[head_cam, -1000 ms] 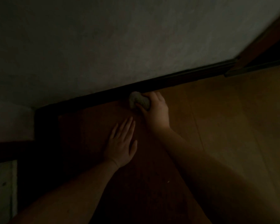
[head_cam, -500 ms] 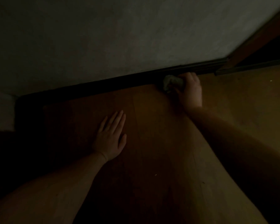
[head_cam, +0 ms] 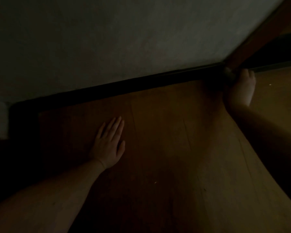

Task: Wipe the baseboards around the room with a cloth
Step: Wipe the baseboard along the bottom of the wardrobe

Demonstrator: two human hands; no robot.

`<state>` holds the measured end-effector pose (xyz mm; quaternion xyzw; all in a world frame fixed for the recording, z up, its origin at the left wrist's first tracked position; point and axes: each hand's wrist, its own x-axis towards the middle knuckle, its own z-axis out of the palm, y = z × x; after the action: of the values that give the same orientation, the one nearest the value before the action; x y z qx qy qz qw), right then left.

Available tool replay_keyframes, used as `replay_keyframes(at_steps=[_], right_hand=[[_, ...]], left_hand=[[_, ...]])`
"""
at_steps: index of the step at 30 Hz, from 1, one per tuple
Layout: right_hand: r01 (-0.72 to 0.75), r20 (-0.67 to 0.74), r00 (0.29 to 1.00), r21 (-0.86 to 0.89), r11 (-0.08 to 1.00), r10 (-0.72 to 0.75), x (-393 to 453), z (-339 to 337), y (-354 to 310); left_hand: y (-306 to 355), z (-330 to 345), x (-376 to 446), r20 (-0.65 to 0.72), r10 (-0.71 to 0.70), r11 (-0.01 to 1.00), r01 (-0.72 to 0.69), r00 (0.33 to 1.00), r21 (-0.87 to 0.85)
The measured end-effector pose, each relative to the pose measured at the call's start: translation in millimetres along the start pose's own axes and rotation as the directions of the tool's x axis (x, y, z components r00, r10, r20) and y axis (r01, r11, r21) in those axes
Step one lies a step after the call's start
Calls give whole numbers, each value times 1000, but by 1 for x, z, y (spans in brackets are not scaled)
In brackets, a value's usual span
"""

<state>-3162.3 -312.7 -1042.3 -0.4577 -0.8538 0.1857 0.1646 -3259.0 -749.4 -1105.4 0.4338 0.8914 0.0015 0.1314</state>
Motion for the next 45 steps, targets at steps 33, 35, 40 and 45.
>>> replay_keyframes(at_steps=[33,35,40,45], right_hand=[[-86,2,996,-1,996,86,20,-18,-2],[-144,-12,989,52,988,144,20,-25,-6],[8,55,998,123,992,-15,-40,-9,-58],[122,237,945,381,917,-224,-104,44,-165]], left_hand=[[0,1,-1,-9,6,999,-6,1000,-39],[0,0,-1,-2,6,999,-6,1000,-34],[0,1,-1,12,-5,998,6,1000,-62],[0,0,0,7,5,1000,-5,1000,-26]])
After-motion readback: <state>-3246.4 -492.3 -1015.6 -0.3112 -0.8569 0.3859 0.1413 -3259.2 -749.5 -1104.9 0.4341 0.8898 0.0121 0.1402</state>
